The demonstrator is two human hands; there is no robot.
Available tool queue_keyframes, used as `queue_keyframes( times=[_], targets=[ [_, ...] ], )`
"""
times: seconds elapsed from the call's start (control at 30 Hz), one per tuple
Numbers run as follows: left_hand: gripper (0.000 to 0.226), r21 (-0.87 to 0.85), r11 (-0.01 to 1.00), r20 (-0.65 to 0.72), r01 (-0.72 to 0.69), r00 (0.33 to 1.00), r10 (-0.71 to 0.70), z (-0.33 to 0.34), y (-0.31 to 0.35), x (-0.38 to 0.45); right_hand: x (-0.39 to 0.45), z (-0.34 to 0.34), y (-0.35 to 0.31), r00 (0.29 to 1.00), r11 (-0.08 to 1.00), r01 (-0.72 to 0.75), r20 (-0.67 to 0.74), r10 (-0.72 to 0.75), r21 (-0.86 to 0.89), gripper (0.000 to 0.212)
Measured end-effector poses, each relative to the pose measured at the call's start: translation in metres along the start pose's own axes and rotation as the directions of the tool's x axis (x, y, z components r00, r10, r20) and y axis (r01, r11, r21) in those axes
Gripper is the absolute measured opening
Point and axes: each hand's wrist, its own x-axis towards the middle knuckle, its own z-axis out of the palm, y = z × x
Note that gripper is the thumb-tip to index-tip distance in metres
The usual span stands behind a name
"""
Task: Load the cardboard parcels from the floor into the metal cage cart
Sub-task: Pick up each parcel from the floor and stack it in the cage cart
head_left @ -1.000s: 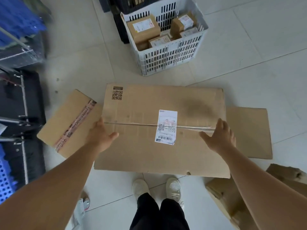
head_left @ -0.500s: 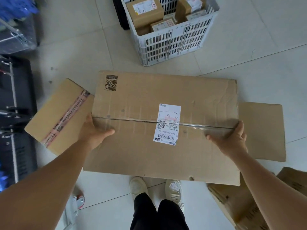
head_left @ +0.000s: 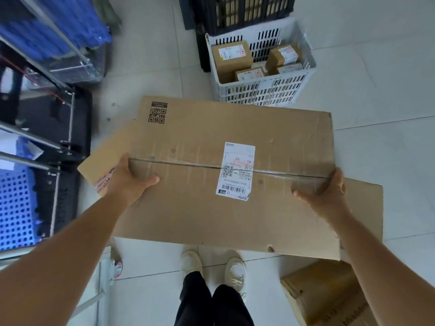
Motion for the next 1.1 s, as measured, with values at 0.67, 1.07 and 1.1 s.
queue_keyframes(
  times=[0.67, 1.07, 1.1],
  targets=[
    [0.076, -0.260, 0.954, -0.380, -0.149, 0.924, 0.041, -0.250, -0.022, -0.189, -0.184, -0.100, -0.192, 0.903, 0.905, 0.424, 0.060, -0.425, 0.038, 0.112],
    [0.071, -0.295, 0.933, -0.657, -0.205, 0.752, -0.043, -0.388, -0.091, -0.323, -0.333, -0.107, -0.283, 0.734, 0.735, 0.660, 0.074, -0.675, 0.158, 0.115],
    [0.071, -0.303, 0.930, -0.676, -0.206, 0.735, -0.058, -0.397, -0.096, -0.333, -0.342, -0.104, -0.292, 0.717, 0.719, 0.674, 0.086, -0.692, 0.170, 0.119]
  ],
)
